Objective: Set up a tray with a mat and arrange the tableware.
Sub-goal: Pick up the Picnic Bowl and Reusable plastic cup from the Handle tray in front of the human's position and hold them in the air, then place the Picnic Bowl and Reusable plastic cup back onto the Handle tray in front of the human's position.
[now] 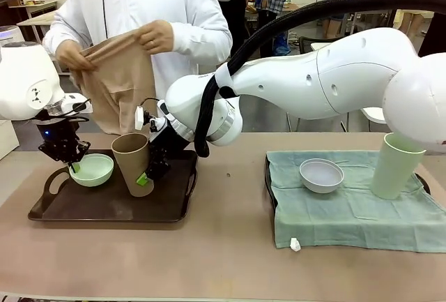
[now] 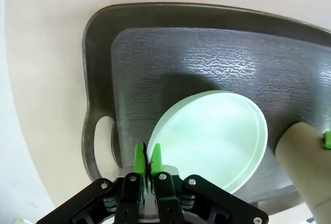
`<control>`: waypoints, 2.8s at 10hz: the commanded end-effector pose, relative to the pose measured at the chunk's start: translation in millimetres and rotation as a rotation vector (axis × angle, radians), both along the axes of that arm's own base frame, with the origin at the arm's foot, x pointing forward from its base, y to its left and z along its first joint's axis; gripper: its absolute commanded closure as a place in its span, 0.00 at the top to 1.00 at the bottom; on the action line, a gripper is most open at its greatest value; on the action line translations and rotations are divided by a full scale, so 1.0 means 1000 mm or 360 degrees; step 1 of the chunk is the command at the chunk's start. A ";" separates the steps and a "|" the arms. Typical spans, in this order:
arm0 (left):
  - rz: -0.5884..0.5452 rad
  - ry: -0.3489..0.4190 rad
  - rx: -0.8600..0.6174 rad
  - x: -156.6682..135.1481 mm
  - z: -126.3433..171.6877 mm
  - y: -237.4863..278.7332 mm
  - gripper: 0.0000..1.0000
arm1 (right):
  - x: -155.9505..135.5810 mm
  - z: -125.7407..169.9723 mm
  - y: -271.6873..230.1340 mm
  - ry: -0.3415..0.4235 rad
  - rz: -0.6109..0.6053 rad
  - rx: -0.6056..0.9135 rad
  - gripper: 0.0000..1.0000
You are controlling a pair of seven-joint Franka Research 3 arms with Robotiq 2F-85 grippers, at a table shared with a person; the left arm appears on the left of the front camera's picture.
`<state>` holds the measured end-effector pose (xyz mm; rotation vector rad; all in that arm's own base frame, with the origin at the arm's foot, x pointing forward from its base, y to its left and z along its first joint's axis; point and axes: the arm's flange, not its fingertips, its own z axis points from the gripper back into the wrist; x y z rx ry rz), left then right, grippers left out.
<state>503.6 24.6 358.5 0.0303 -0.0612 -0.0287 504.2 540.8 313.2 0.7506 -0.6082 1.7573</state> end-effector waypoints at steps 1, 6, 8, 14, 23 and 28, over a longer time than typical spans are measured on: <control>-0.0014 0.0003 -0.0051 -0.007 0.029 -0.012 0.00 | 0.005 0.022 -0.005 -0.0004 -0.0055 0.0018 0.18; -0.0094 -0.0414 -0.0024 -0.031 0.201 -0.046 0.00 | 0.009 0.177 -0.013 -0.0161 -0.0296 -0.0013 0.18; -0.0095 -0.0549 -0.0010 -0.042 0.253 -0.052 0.00 | -0.004 0.232 -0.015 -0.0236 -0.0369 -0.0050 0.18; -0.0114 -0.0617 -0.0032 -0.047 0.279 -0.050 0.00 | -0.021 0.257 -0.026 -0.0274 -0.0369 -0.0010 0.18; -0.0114 -0.0617 -0.0032 -0.047 0.279 -0.050 0.00 | -0.021 0.257 -0.026 -0.0274 -0.0369 -0.0010 0.18; -0.0114 -0.0617 -0.0032 -0.047 0.279 -0.050 0.00 | -0.021 0.257 -0.026 -0.0274 -0.0369 -0.0010 0.18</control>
